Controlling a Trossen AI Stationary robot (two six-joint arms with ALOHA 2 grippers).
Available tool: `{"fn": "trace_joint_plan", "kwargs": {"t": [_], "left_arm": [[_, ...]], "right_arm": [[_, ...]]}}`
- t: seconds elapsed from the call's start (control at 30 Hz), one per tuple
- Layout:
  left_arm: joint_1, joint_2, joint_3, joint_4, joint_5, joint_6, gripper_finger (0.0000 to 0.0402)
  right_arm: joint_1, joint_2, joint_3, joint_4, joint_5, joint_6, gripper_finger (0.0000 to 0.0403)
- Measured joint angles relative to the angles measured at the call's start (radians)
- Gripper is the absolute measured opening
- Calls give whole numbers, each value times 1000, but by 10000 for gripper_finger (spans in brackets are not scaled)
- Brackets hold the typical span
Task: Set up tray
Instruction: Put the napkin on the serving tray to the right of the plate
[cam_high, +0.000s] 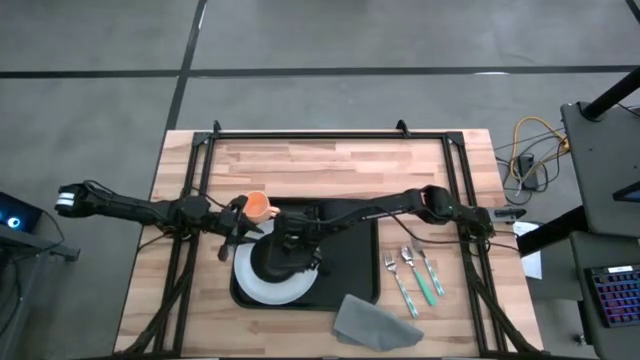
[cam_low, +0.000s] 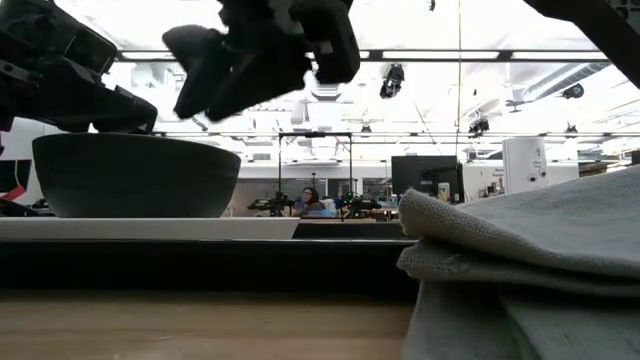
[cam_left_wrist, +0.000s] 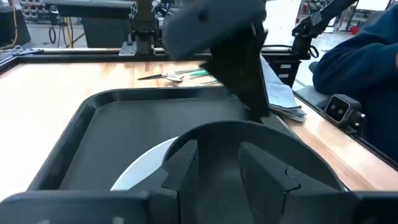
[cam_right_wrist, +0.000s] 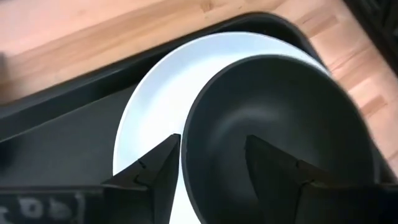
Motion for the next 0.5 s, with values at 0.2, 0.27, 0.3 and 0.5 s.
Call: {"fn": "trace_joint_plan", "kwargs": {"t": [0.2,0.27,0.3,0.5], "left_arm": [[0,0,0,0,91,-10,99],[0,0,0,0,167,-12,99],[0,-1,0,0,205,-12,99],[0,-2,1,0,278,-12,99]], "right_arm": [[-1,-25,-2,-25,-19,20,167],[-3,-34,-3,-30,-38,29,167],[-4,-35,-4,-30,-60,33,167],[-7,-59,-14,-59,-114,46,167]]}}
